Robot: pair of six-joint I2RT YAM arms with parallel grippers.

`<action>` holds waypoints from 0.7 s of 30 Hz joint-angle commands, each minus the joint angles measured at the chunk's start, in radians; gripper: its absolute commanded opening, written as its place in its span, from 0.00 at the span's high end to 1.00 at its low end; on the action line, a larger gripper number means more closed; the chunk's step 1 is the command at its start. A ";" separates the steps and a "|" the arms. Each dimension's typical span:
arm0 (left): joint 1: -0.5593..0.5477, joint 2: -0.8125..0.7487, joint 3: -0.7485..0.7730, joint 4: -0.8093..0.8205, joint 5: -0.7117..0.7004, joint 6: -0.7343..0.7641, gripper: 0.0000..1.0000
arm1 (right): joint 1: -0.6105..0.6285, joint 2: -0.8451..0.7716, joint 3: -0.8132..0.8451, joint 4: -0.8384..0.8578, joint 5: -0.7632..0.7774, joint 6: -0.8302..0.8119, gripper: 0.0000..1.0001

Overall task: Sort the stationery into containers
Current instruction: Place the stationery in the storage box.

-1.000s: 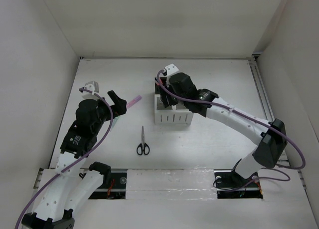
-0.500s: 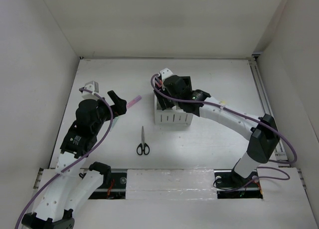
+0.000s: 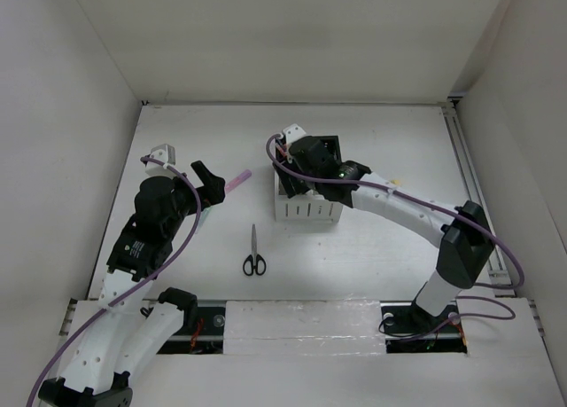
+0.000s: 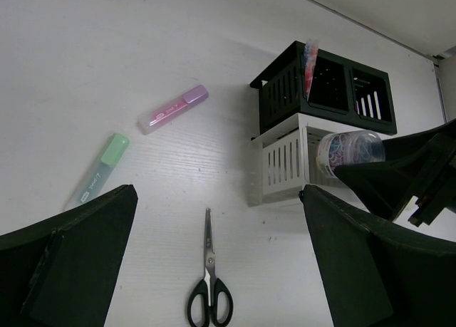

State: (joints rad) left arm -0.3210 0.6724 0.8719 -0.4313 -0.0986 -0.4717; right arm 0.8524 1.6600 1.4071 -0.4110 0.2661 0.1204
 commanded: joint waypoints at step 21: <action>-0.004 0.000 0.024 0.017 0.010 -0.004 0.00 | 0.008 0.034 0.018 0.041 0.022 0.016 0.35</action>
State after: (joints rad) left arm -0.3210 0.6724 0.8719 -0.4313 -0.0975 -0.4717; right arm 0.8524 1.7218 1.4071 -0.4118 0.2668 0.1284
